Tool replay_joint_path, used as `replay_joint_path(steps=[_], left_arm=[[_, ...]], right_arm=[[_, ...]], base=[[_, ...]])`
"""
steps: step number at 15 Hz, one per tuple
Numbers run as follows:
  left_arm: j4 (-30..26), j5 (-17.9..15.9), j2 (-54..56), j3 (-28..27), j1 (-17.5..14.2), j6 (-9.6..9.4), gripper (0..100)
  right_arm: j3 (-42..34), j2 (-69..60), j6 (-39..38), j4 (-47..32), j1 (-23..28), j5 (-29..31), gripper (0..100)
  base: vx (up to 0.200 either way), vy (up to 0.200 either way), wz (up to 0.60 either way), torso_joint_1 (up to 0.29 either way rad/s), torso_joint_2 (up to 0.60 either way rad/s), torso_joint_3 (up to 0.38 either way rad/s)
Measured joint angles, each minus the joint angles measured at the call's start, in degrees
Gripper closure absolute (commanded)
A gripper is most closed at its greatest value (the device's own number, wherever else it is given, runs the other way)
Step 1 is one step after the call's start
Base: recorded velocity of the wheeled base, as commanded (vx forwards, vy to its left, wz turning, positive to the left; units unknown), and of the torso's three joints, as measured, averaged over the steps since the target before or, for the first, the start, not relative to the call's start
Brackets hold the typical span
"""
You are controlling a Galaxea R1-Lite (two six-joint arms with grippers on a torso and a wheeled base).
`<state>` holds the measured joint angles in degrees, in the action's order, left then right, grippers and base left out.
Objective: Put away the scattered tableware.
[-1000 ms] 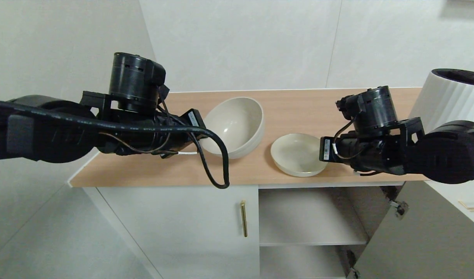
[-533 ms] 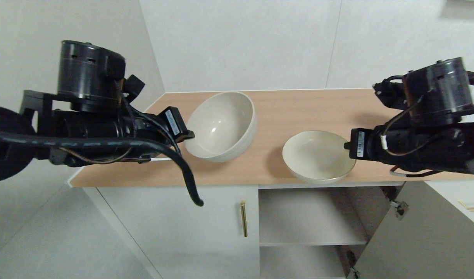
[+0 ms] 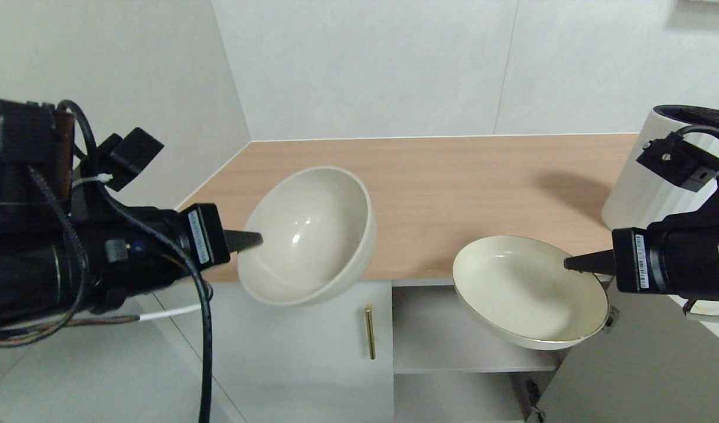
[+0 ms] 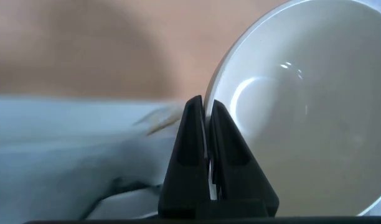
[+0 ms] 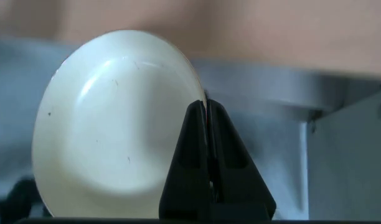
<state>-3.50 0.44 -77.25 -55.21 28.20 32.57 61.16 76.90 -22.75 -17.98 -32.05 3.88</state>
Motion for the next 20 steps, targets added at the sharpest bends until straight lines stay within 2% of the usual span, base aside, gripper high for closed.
replay_joint_path(steps=[2,5,7,13,18,20], left_arm=[[0.0,0.1,1.7,2.6,1.4,-1.10,100],[0.1,0.2,1.8,3.8,2.5,-1.10,100],[0.1,0.2,1.1,4.1,2.6,-1.02,100],[0.1,0.2,-0.6,4.4,2.7,-1.02,100],[0.2,0.1,-1.9,4.4,2.7,-1.02,100],[0.2,0.1,-2.3,4.3,2.7,-0.99,100]], right_arm=[[-2.0,-0.4,0.3,0.0,0.0,-0.2,100],[-3.1,-0.7,1.4,0.5,0.0,-0.2,100],[-3.6,-0.8,1.6,0.8,0.0,-0.2,100],[-4.3,-0.9,2.5,1.3,0.1,-0.2,100],[-7.3,-0.3,2.7,7.8,0.1,0.0,100],[-7.9,0.2,2.7,8.0,0.2,0.0,100]], base=[[0.000,0.000,0.00,0.000,0.00,0.000],[0.000,0.000,0.00,0.000,0.00,0.000],[-0.200,0.000,0.00,0.002,0.00,0.000],[0.000,0.000,0.00,0.000,0.00,0.000],[0.000,0.000,0.00,0.000,0.00,0.000],[0.000,0.000,0.00,-0.105,0.26,0.151]])
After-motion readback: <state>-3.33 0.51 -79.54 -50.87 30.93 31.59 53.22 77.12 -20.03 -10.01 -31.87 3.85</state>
